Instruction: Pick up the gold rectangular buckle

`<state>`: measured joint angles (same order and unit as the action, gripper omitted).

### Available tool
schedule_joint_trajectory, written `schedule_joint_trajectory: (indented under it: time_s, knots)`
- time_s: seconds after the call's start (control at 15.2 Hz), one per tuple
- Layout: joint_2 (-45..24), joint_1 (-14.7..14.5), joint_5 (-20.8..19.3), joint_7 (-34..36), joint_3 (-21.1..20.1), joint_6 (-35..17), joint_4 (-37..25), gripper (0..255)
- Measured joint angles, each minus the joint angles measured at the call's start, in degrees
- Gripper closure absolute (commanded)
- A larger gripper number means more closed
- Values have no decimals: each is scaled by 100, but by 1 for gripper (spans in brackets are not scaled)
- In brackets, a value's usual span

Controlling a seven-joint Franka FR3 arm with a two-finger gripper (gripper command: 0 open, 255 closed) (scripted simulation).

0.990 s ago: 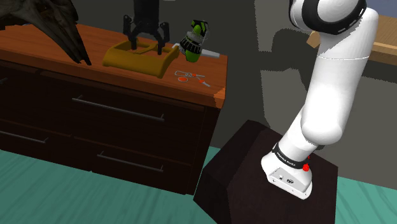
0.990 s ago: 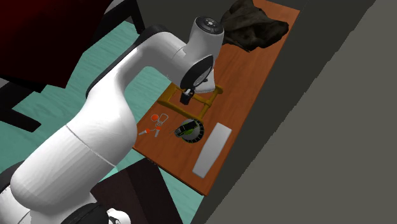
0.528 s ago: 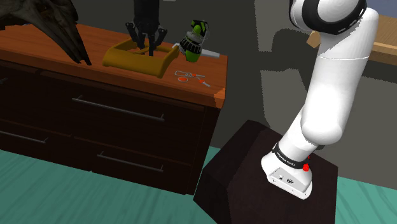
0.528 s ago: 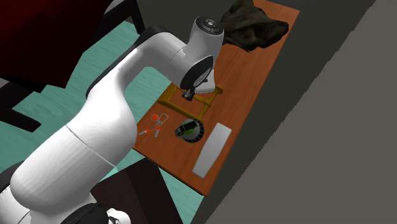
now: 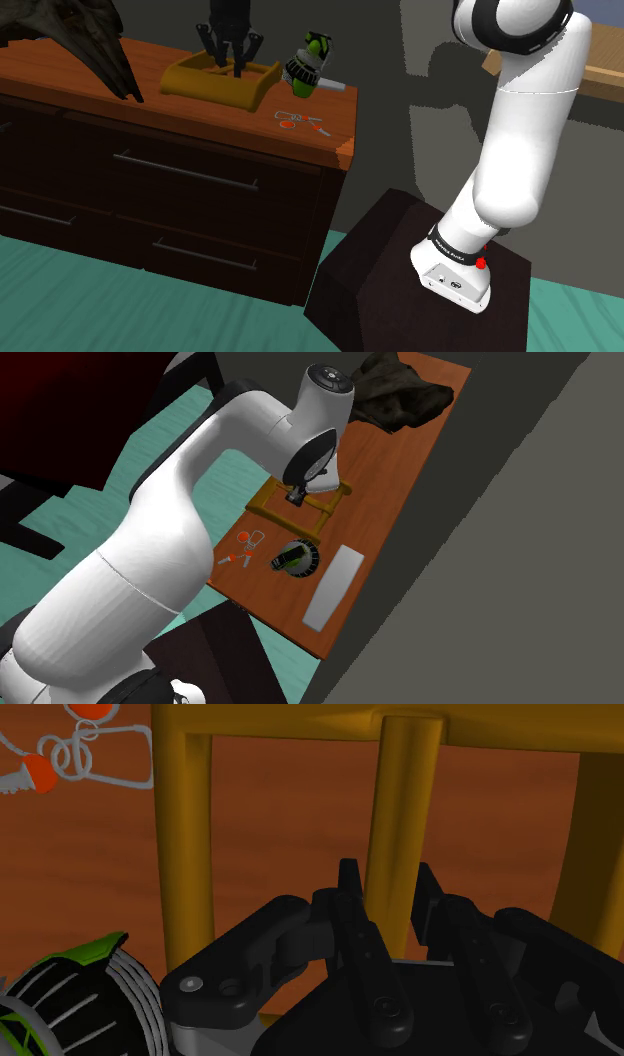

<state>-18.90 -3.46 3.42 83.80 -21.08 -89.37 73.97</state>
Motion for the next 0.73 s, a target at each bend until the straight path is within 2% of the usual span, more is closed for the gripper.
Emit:
schedule_joint_trajectory:
  time_s: [0.73]
  knots:
    - [-398,-174,-134,184,-20,1017,-1419,255]
